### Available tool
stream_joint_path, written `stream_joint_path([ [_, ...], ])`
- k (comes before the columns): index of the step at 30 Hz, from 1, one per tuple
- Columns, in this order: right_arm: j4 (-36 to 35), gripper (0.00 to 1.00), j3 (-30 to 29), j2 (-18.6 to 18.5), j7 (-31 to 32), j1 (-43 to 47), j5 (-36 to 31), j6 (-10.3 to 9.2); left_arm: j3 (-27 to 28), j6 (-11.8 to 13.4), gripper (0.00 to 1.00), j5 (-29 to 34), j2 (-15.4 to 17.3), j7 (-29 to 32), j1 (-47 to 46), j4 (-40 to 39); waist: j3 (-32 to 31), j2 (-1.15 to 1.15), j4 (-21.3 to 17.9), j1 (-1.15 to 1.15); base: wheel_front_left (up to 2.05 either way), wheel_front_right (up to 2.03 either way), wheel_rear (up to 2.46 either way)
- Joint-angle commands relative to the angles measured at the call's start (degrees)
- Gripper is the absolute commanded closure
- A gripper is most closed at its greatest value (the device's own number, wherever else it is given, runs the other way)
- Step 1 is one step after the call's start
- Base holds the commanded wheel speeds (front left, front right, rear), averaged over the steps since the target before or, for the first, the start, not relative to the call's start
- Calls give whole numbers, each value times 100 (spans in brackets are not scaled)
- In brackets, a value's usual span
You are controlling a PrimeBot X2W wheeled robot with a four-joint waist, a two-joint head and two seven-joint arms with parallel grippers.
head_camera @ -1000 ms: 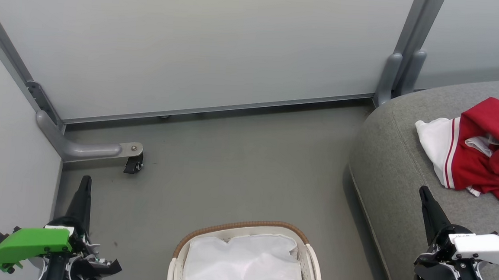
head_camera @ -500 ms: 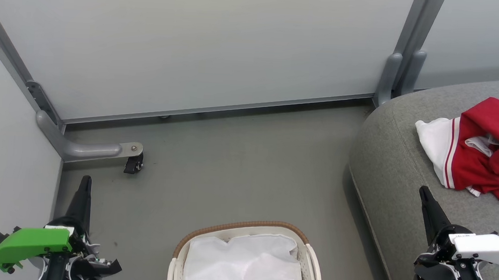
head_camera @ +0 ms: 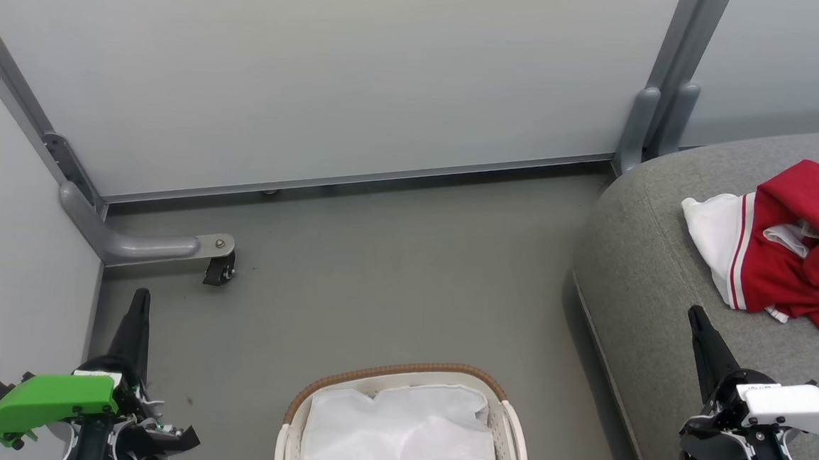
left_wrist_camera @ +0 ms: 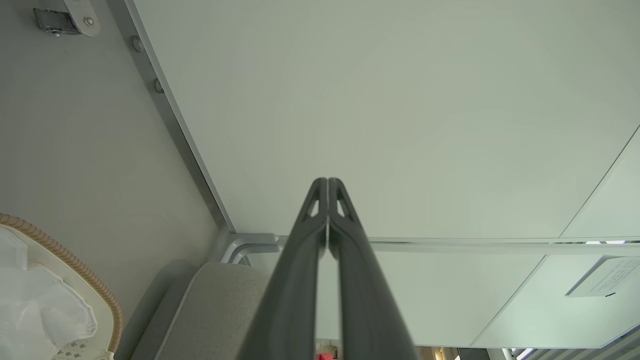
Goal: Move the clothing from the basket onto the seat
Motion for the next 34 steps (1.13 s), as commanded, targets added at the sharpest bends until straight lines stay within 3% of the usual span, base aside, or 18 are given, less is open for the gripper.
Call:
stream_joint_path([
  [1,-21,100,-10,-32,17,60,19,-2,14,-24,100,-22,-1,18,-51,-5,0,0,0,0,0,0,0],
  [34,-21,100,-9,-32,16,60,20,-2,12,-25,100,-22,-1,17,-51,-5,0,0,0,0,0,0,0],
])
